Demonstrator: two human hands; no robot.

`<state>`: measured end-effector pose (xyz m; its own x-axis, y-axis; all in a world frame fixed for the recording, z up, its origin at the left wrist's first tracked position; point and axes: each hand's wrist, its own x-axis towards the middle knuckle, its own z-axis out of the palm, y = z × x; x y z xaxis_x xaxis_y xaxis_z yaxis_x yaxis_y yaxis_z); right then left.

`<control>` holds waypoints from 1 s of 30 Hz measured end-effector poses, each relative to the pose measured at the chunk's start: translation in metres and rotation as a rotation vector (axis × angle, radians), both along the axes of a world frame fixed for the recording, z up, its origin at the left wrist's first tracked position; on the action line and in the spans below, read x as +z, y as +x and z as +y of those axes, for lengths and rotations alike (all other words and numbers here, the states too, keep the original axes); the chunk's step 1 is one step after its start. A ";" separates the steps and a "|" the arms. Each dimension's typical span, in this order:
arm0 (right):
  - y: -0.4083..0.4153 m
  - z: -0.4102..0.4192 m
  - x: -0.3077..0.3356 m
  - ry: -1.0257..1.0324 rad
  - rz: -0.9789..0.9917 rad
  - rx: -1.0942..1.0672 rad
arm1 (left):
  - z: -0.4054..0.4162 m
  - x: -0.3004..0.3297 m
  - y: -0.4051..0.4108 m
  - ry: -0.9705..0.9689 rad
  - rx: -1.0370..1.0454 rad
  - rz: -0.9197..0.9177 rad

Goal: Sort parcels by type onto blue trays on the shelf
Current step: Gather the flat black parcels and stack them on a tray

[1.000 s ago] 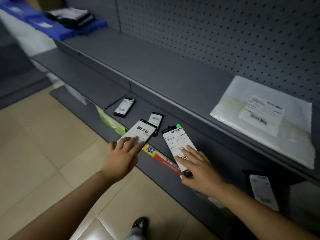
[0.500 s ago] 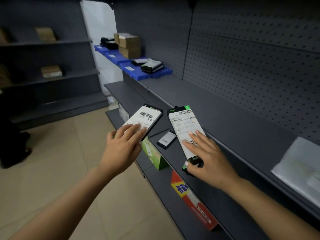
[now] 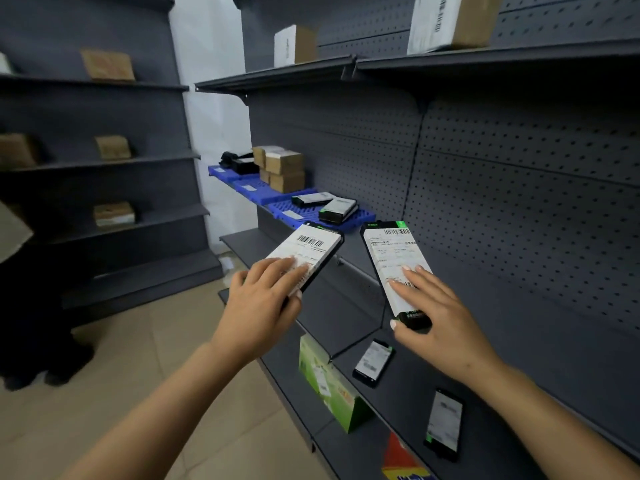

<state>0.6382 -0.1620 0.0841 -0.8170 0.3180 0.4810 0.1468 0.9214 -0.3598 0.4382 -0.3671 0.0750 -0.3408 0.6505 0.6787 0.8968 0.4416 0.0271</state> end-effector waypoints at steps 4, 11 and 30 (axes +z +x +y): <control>-0.036 0.000 0.005 -0.022 0.002 -0.027 | -0.001 -0.002 -0.040 0.021 0.002 -0.019; -0.109 0.029 0.005 -0.031 -0.021 -0.025 | 0.021 -0.012 -0.105 0.041 0.016 -0.040; -0.333 0.192 -0.008 -0.143 -0.045 -0.099 | 0.163 -0.021 -0.315 -0.075 0.041 -0.079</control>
<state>0.3056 0.0301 0.0766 -0.7979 0.4606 0.3888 0.2532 0.8414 -0.4774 0.1227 -0.2037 0.0538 -0.4191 0.6826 0.5986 0.8742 0.4814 0.0630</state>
